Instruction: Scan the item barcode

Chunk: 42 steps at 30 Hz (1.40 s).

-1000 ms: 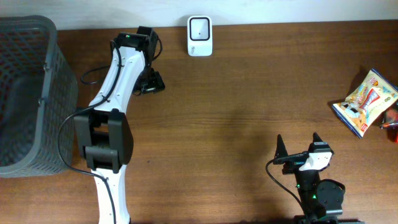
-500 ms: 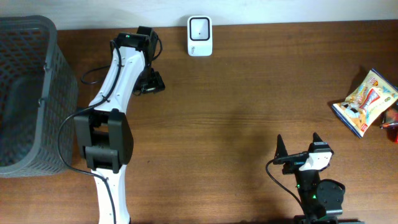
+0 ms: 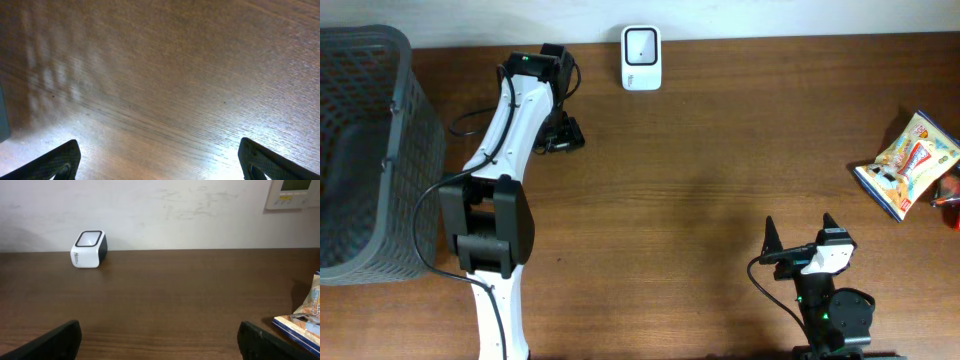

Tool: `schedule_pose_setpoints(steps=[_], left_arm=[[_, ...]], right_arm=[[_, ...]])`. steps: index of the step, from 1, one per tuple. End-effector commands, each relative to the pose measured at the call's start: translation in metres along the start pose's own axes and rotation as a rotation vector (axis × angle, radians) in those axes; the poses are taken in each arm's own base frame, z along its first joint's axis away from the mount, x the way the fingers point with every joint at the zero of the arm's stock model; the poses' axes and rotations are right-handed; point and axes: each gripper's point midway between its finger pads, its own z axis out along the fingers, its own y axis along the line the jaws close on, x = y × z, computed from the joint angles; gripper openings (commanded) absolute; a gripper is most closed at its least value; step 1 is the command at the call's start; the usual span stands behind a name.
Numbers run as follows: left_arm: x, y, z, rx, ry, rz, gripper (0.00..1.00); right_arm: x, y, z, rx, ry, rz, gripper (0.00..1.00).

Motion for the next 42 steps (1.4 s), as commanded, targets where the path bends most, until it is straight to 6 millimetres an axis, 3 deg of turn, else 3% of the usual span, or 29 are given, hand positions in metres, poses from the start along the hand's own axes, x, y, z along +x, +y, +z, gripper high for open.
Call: schedule_pose_setpoints(steps=[1, 7, 11, 18, 24, 27, 32, 35, 39, 42], left_arm=[[-0.002, 0.006, -0.025, 0.024, -0.05, -0.01, 0.99], [-0.013, 0.021, -0.086, 0.106, -0.238, -0.061, 0.99], [-0.004, 0.033, -0.115, 0.152, -0.364, 0.008, 0.99], [0.043, 0.058, -0.105, 0.213, -0.529, 0.039, 0.99], [0.112, 0.094, -0.092, 0.256, -0.619, 0.011, 0.99], [0.142, 0.116, -0.106, 0.311, -0.737, -0.025, 0.99], [0.17, 0.144, -0.148, 0.41, -0.948, -0.09, 0.99], [0.18, 0.152, -0.158, 0.44, -1.012, -0.11, 0.99], [0.192, 0.159, -0.152, 0.456, -1.056, -0.13, 0.99], [0.195, 0.166, -0.132, 0.436, -1.072, -0.176, 0.99]], right_arm=[[0.003, -0.001, 0.0, 0.011, 0.002, -0.011, 0.98], [0.003, -0.001, 0.0, 0.011, 0.002, -0.011, 0.98], [0.003, -0.001, 0.0, 0.011, 0.002, -0.011, 0.98], [0.003, -0.001, 0.0, 0.011, 0.002, -0.011, 0.98], [0.003, -0.001, 0.0, 0.011, 0.002, -0.011, 0.98], [0.003, -0.001, 0.0, 0.011, 0.002, -0.011, 0.98], [0.003, -0.001, 0.0, 0.011, 0.002, -0.011, 0.98], [0.003, -0.001, 0.0, 0.011, 0.002, -0.011, 0.99], [0.003, -0.001, 0.0, 0.011, 0.002, -0.011, 0.98], [0.003, -0.001, 0.0, 0.011, 0.002, -0.011, 0.98]])
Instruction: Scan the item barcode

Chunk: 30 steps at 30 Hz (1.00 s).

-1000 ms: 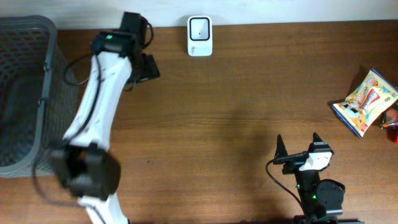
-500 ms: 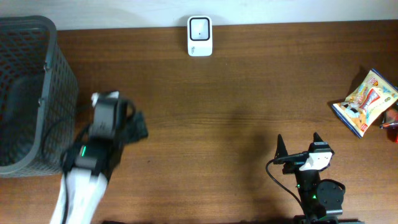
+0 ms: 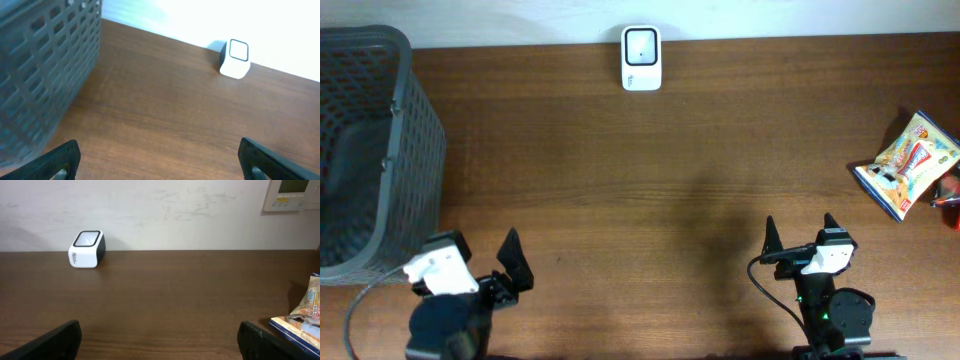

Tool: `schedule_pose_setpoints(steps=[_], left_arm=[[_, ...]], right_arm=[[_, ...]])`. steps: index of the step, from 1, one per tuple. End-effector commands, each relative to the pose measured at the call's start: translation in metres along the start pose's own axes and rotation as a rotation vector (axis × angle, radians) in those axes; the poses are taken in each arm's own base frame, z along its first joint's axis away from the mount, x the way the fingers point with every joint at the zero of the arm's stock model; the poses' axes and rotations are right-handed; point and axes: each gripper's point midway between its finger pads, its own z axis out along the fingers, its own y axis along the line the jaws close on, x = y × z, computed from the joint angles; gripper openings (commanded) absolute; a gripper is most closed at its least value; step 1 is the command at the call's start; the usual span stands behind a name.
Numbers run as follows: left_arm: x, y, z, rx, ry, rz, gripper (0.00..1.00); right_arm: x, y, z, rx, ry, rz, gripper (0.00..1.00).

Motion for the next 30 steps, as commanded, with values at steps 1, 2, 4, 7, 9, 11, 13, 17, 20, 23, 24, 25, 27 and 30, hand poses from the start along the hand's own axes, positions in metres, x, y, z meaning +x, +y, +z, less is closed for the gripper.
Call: schedule_pose_setpoints(steps=[1, 2, 4, 7, 9, 11, 13, 17, 20, 23, 24, 25, 27, 30], left_arm=[[0.019, 0.019, 0.006, -0.052, -0.032, -0.013, 0.99], [0.023, 0.021, 0.009, -0.056, -0.04, -0.021, 0.99], [0.027, 0.025, 0.015, -0.059, -0.073, -0.039, 0.99], [0.027, 0.028, 0.021, -0.055, -0.134, -0.059, 0.99], [0.025, 0.03, 0.023, -0.052, -0.182, -0.07, 0.99], [0.022, 0.029, 0.026, -0.044, -0.224, -0.029, 0.99], [0.023, 0.025, 0.029, -0.02, -0.244, 0.021, 0.99], [0.028, 0.008, 0.037, 0.072, -0.281, 0.163, 0.99], [0.035, 0.005, 0.047, 0.089, -0.293, 0.185, 0.99], [0.037, 0.005, 0.054, 0.094, -0.315, 0.183, 0.99], [0.037, 0.005, 0.055, 0.097, -0.332, 0.181, 0.99], [0.035, 0.004, 0.057, 0.1, -0.351, 0.179, 0.99], [0.033, 0.004, 0.06, 0.105, -0.396, 0.173, 0.99], [0.033, 0.003, 0.065, 0.116, -0.449, 0.166, 0.99]], right_arm=[[0.003, 0.0, 0.0, 0.003, 0.004, 0.0, 0.98], [0.003, 0.0, 0.0, 0.003, 0.004, 0.0, 0.99], [0.003, 0.0, 0.0, 0.003, 0.004, 0.0, 0.98], [0.003, 0.0, 0.0, 0.003, 0.005, 0.0, 0.98], [0.003, 0.0, 0.0, 0.003, 0.005, 0.0, 0.98], [0.003, 0.0, 0.0, 0.003, 0.005, 0.0, 0.98], [0.003, 0.0, 0.0, 0.003, 0.005, 0.0, 0.98], [0.003, 0.0, 0.0, 0.003, 0.005, 0.0, 0.98], [0.003, 0.0, 0.0, 0.003, 0.005, 0.0, 0.99], [0.003, 0.0, 0.0, 0.003, 0.005, 0.0, 0.98], [0.003, 0.0, 0.0, 0.003, 0.005, 0.0, 0.99], [0.004, 0.0, 0.0, 0.003, 0.005, 0.0, 0.98], [0.003, 0.0, 0.0, 0.003, 0.004, 0.0, 0.98], [0.003, 0.0, 0.0, 0.003, 0.005, 0.0, 0.98]])
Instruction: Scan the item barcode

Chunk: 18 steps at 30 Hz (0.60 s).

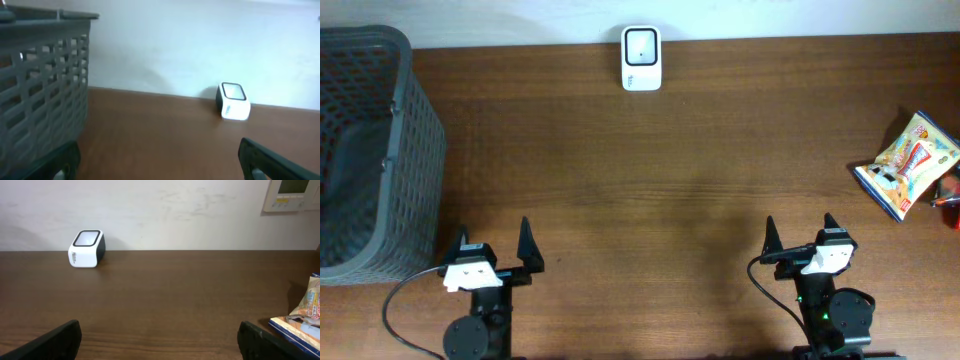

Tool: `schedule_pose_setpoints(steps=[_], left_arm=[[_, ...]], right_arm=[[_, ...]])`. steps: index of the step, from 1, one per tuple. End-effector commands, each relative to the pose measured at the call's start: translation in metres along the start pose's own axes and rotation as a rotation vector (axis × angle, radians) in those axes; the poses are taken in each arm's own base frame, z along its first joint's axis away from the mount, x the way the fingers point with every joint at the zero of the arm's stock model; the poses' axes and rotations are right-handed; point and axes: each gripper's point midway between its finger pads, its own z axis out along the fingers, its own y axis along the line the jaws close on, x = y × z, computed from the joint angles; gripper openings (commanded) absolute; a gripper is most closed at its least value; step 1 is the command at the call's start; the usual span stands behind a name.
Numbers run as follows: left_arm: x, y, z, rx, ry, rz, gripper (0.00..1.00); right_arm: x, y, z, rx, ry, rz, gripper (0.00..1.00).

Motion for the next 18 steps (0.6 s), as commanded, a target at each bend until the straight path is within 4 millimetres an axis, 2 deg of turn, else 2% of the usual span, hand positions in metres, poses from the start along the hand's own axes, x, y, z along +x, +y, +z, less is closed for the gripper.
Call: schedule_pose_setpoints(steps=[1, 8, 15, 18], left_arm=[[0.013, 0.0, 0.004, 0.013, -0.025, 0.02, 0.99], [0.014, -0.003, 0.005, 0.026, -0.041, 0.018, 0.99], [-0.009, -0.012, 0.003, 0.074, -0.135, 0.013, 0.99], [0.001, -0.01, 0.004, 0.064, -0.096, 0.061, 0.99]], right_arm=[[0.004, 0.0, 0.0, 0.003, 0.005, 0.003, 0.99], [0.003, 0.0, 0.0, 0.003, 0.005, 0.003, 0.98], [0.003, 0.0, 0.0, 0.003, 0.004, 0.003, 0.98], [0.003, 0.0, 0.0, 0.003, 0.005, 0.003, 0.98]])
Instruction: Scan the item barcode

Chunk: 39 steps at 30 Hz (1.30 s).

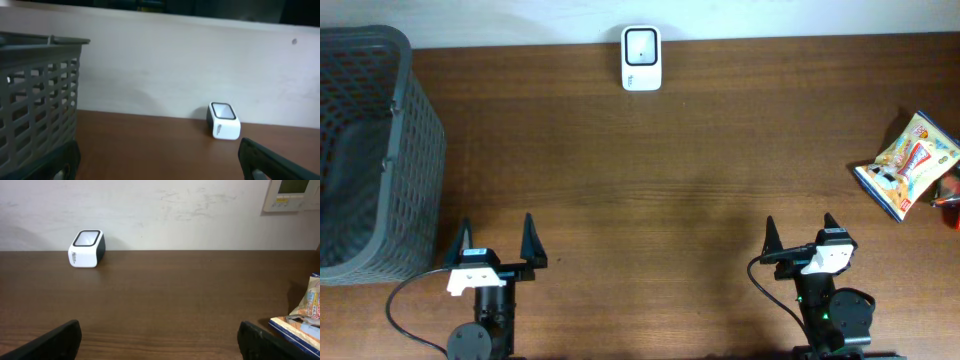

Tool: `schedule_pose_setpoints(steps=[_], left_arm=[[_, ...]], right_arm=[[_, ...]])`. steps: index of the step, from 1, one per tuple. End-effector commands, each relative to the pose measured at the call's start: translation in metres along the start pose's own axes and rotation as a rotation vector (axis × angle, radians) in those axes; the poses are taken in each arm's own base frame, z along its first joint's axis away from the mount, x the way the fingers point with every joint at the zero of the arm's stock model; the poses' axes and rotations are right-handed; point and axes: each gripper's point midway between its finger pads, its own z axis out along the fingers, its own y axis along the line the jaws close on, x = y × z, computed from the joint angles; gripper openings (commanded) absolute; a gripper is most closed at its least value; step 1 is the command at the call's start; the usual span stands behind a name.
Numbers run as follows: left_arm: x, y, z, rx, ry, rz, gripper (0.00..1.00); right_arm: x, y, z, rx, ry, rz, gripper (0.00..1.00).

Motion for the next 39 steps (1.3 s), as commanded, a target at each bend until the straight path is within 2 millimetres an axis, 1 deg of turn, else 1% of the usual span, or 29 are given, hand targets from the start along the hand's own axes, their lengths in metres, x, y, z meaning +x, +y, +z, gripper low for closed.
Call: schedule_pose_setpoints(steps=[1, 5, 20, 23, 31, 39], left_arm=[[0.022, 0.0, -0.001, 0.009, 0.082, 0.073, 0.99], [0.06, 0.004, -0.008, -0.001, 0.24, 0.079, 0.99], [0.061, 0.0, -0.008, 0.02, 0.242, 0.078, 0.99], [0.061, 0.0, -0.008, 0.026, 0.242, 0.13, 0.99], [0.061, 0.0, -0.008, 0.028, 0.242, 0.149, 0.99], [0.061, 0.001, -0.008, 0.025, 0.242, 0.127, 0.99]], right_arm=[[0.003, 0.0, 0.0, 0.003, 0.005, 0.003, 0.98], [0.003, 0.0, 0.0, 0.003, 0.005, 0.003, 0.99], [0.003, 0.0, 0.0, 0.003, 0.005, 0.003, 0.98], [0.003, 0.0, 0.0, 0.003, 0.005, 0.003, 0.98], [0.003, 0.0, 0.0, 0.003, 0.005, 0.003, 0.98], [0.003, 0.0, 0.0, 0.003, 0.005, 0.003, 0.98]])
